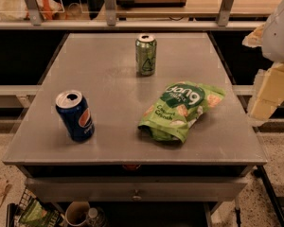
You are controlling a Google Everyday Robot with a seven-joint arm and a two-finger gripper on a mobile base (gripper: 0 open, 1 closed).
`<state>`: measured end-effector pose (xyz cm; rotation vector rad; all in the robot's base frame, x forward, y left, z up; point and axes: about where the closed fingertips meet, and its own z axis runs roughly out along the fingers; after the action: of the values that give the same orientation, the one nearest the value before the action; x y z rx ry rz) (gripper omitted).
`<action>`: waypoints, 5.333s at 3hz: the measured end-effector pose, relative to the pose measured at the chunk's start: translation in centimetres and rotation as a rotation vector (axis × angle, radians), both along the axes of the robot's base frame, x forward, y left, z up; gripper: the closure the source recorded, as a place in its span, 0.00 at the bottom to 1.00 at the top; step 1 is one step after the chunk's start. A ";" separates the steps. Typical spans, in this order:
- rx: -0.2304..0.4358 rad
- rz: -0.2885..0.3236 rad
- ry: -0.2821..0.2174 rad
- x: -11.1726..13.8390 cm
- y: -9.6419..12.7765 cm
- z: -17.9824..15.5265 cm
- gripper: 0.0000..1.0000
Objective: Knock pepsi can over
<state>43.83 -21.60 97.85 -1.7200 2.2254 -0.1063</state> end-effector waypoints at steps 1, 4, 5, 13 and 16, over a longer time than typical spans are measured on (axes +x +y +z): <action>0.000 0.000 0.000 0.0 0.0 0.0 0.00; 0.509 -0.118 -0.112 0.8 -2.9 -3.5 0.00; 0.720 -0.084 -0.145 0.1 -1.3 -2.5 0.00; 0.917 0.212 -0.150 -2.3 25.0 -3.9 0.00; 0.868 0.155 -0.227 1.6 27.8 -5.4 0.00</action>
Offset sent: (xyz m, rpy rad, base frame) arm 0.0020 -0.0095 0.0189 0.7903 -0.0347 -0.2174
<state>45.41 6.22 92.47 -1.2830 1.5886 0.5828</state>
